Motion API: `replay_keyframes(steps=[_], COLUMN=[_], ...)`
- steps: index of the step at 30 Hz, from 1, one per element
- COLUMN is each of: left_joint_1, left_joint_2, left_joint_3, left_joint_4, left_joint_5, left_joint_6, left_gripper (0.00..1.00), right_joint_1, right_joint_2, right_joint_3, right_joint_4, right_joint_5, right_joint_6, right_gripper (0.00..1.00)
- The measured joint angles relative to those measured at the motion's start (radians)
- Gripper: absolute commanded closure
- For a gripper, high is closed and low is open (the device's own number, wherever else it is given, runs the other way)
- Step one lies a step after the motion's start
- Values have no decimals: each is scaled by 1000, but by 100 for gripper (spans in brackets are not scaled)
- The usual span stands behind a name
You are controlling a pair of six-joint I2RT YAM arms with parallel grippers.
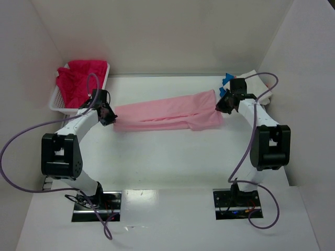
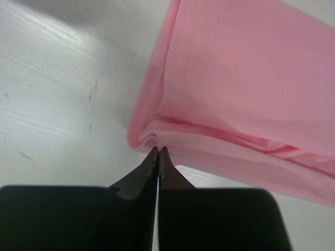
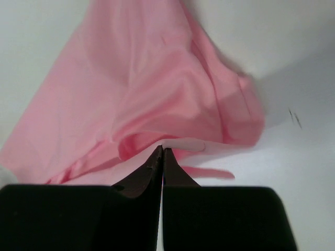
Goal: Fold and stack the t-shirts
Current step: Fold the other side of the tshirt into a rectangle
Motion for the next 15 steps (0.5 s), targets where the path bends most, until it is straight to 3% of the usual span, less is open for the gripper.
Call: replay_keyframes(steps=[15], left_joint_1=[14], left_joint_2=[85], left_joint_3=[54], left_joint_4=[47], left_joint_5=[-10], left_joint_6=[4], left_gripper=[100], right_joint_1=[0], right_joint_2=[219], right_joint_3=[208], right_joint_4=[58], right_joint_5=[-33], right_joint_6=[-61], right_gripper=[100])
